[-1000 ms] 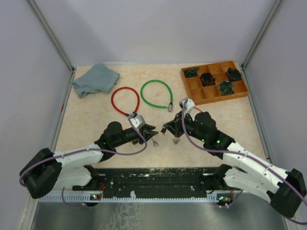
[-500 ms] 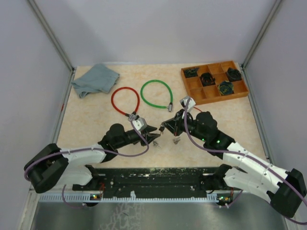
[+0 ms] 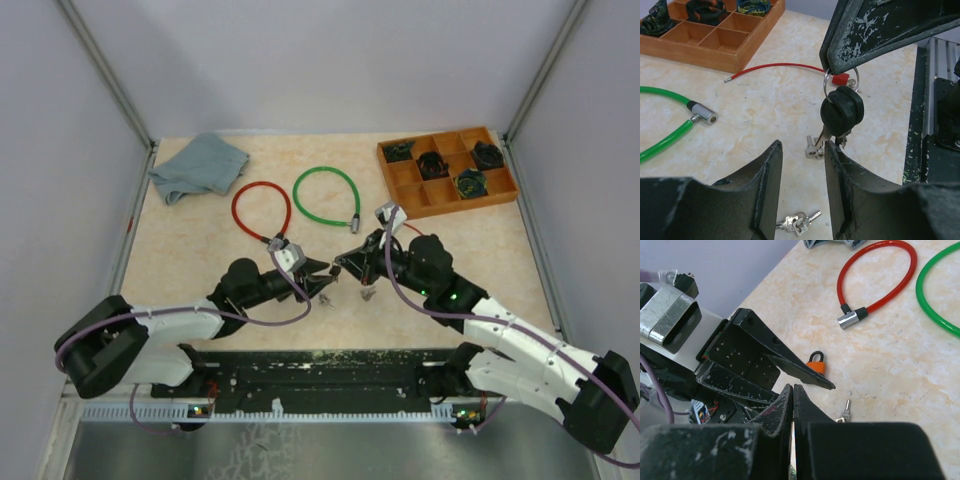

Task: Unlock with the key
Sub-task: Pick up the key from the center of the board.

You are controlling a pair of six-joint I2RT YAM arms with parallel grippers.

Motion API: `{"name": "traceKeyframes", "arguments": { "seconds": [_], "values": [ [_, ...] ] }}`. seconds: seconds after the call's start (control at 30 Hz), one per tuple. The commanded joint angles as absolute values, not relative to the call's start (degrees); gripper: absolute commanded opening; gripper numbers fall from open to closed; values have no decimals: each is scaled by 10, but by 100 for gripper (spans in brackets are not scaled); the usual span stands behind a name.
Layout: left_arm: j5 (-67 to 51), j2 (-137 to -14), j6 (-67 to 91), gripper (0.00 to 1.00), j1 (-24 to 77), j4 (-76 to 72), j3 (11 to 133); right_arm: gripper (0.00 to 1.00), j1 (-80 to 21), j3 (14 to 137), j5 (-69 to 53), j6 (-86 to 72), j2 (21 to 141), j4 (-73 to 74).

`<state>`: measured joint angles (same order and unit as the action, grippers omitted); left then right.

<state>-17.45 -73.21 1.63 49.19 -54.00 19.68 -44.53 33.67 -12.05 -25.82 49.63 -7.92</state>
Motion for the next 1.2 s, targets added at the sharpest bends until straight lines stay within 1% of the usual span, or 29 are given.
{"name": "traceKeyframes", "arguments": {
  "seconds": [0.0, 0.33, 0.4, 0.47, 0.57, 0.67, 0.7, 0.8, 0.87, 0.93, 1.0, 1.07, 1.17],
  "values": [
    [-188, -742, 32, 45, 500, -588, 207, 0, -452, 335, -129, -267, 495, -121],
    [-196, -770, 50, 44, 507, -621, 212, 0, -452, 325, -123, -280, 496, -136],
    [-190, -775, 52, 43, 508, -631, 210, 0, -452, 325, -123, -282, 496, -140],
    [-181, -775, 50, 36, 508, -641, 206, 0, -452, 326, -124, -282, 496, -137],
    [-166, -764, 36, 16, 509, -635, 199, 0, -452, 325, -121, -281, 492, -128],
    [-155, -743, 14, 3, 508, -599, 202, 0, -452, 319, -114, -280, 489, -120],
    [-153, -734, 6, 0, 508, -578, 206, 0, -452, 318, -114, -279, 489, -117],
    [-153, -710, -17, 0, 508, -485, 231, 0, -451, 319, -115, -263, 486, -98],
    [-149, -695, -25, 0, 509, -398, 260, 7, -452, 327, -106, -235, 479, -64],
    [-138, -682, -23, 0, 508, -298, 294, 19, -452, 340, -92, -193, 468, -13],
    [-123, -672, -14, 0, 509, -196, 331, 28, -452, 350, -73, -150, 457, 20],
    [-98, -672, 3, 0, 513, -88, 377, 34, -452, 354, -49, -116, 445, 38],
    [-65, -691, 28, 0, 519, 107, 464, 43, -452, 336, -32, -64, 425, 24]
  ]
}}
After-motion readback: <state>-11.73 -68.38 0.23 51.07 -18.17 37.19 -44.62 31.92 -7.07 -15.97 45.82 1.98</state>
